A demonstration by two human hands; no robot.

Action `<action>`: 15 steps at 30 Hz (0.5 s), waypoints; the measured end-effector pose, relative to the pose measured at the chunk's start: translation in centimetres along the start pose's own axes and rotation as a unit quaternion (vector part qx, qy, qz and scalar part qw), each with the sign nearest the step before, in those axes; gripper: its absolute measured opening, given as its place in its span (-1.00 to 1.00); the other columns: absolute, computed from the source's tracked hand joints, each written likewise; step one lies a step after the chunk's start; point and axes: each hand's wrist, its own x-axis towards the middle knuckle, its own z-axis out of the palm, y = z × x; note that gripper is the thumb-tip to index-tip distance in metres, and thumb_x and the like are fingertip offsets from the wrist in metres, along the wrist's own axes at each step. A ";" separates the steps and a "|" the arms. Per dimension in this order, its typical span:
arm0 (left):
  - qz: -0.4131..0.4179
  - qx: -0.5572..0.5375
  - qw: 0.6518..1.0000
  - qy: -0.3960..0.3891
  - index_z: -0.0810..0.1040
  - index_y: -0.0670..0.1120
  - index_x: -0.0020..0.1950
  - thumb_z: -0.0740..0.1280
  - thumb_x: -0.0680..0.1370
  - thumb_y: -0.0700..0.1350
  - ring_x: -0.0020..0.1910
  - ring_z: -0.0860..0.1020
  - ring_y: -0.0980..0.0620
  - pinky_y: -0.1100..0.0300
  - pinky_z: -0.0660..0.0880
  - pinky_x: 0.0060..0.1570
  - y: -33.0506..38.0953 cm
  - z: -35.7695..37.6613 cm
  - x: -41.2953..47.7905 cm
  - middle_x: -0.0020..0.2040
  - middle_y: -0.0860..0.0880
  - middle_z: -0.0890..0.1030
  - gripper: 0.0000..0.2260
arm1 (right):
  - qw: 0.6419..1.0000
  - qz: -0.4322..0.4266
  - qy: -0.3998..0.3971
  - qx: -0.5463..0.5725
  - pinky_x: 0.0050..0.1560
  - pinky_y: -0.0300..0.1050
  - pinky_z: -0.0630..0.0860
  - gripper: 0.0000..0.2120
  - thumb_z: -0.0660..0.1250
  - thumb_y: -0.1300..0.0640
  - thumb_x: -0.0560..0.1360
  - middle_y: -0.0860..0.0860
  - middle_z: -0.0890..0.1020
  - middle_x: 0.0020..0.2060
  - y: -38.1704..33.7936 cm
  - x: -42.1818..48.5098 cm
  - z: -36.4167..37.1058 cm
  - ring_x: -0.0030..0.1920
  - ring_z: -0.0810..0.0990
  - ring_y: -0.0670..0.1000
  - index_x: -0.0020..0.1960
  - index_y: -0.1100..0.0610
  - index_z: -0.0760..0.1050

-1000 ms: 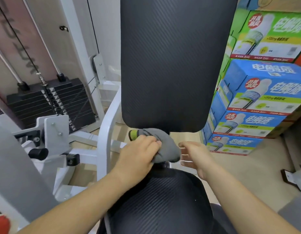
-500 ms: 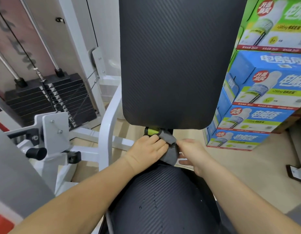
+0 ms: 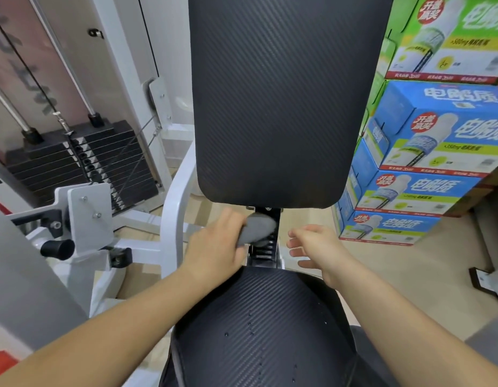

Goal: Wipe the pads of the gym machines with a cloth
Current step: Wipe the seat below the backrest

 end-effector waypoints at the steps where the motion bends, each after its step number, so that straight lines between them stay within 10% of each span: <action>1: 0.068 0.008 0.998 0.012 0.49 -0.05 0.17 0.33 0.49 -0.17 -0.14 0.54 -0.13 0.00 0.48 -0.37 0.8 0.8 0.6 0.13 -0.05 0.52 -0.74 | 1.000 0.000 -0.001 0.012 0.09 0.07 0.62 -0.83 0.27 0.11 0.63 0.12 0.69 -0.02 0.1 0.2 0.0 -0.04 0.65 0.08 0.12 0.12 0.60; 5: 0.275 0.176 0.945 0.006 0.57 -0.06 0.25 0.31 0.47 -0.25 -0.17 0.49 -0.07 0.09 0.40 -0.42 0.8 4.5 2.4 0.19 -0.04 0.59 -0.65 | 0.999 0.018 0.008 0.034 0.08 0.08 0.63 -0.80 0.27 0.11 0.62 0.13 0.68 0.06 0.7 0.7 -0.3 0.07 0.66 0.13 0.19 0.12 0.59; 15: 0.266 0.190 0.944 -0.029 0.62 -0.11 0.20 0.39 0.41 -0.27 -0.27 0.55 -0.07 0.09 0.47 -0.47 -2.5 2.6 1.9 0.04 -0.05 0.64 -0.64 | 1.000 0.026 -0.014 0.000 -0.01 0.01 0.61 -0.86 0.29 0.12 0.62 0.15 0.72 -0.01 0.1 0.0 0.0 -0.09 0.64 0.07 0.10 0.10 0.59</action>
